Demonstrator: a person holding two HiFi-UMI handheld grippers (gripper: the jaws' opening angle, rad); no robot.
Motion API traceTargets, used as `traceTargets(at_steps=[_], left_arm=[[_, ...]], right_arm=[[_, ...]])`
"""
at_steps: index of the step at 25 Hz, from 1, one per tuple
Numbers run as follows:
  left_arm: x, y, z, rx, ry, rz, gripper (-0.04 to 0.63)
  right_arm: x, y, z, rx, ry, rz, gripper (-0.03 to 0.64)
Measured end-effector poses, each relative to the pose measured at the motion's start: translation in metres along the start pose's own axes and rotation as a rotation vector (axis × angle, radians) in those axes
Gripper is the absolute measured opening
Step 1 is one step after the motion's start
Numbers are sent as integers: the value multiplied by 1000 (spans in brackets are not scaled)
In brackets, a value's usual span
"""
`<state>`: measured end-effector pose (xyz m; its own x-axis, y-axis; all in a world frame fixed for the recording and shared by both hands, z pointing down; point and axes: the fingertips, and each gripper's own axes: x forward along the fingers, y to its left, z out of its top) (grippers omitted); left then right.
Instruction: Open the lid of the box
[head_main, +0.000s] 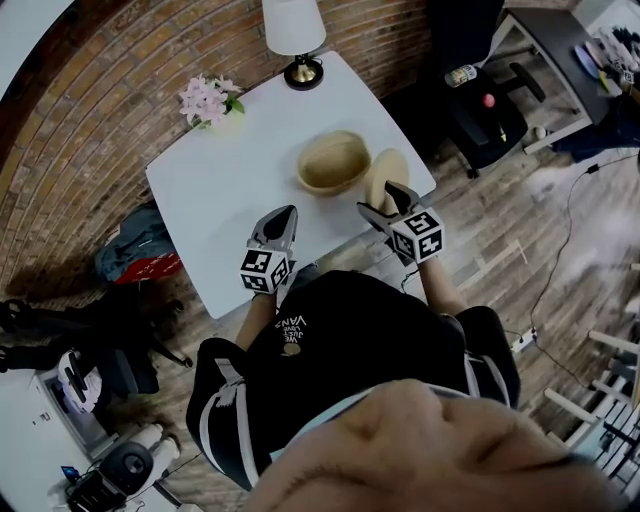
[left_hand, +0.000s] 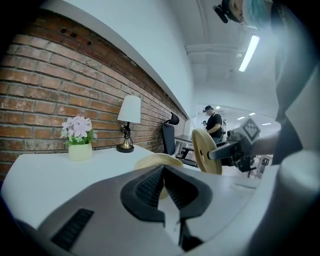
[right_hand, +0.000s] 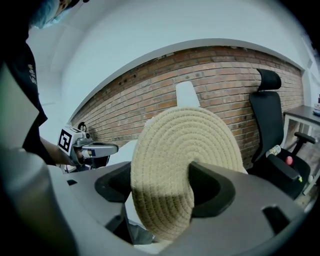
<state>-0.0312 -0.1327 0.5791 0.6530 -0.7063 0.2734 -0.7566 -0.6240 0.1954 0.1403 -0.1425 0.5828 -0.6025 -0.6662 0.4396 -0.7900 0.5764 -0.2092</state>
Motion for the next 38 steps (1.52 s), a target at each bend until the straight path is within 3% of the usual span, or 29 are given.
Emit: traceTargets(at_steps=[11, 38], left_arm=[[-16, -20, 1, 1, -20, 19, 12], [-24, -53, -1, 24, -49, 19, 12]], right_arm=[[-30, 4, -24, 80, -16, -9, 334], [-73, 9, -45, 84, -18, -30, 334]])
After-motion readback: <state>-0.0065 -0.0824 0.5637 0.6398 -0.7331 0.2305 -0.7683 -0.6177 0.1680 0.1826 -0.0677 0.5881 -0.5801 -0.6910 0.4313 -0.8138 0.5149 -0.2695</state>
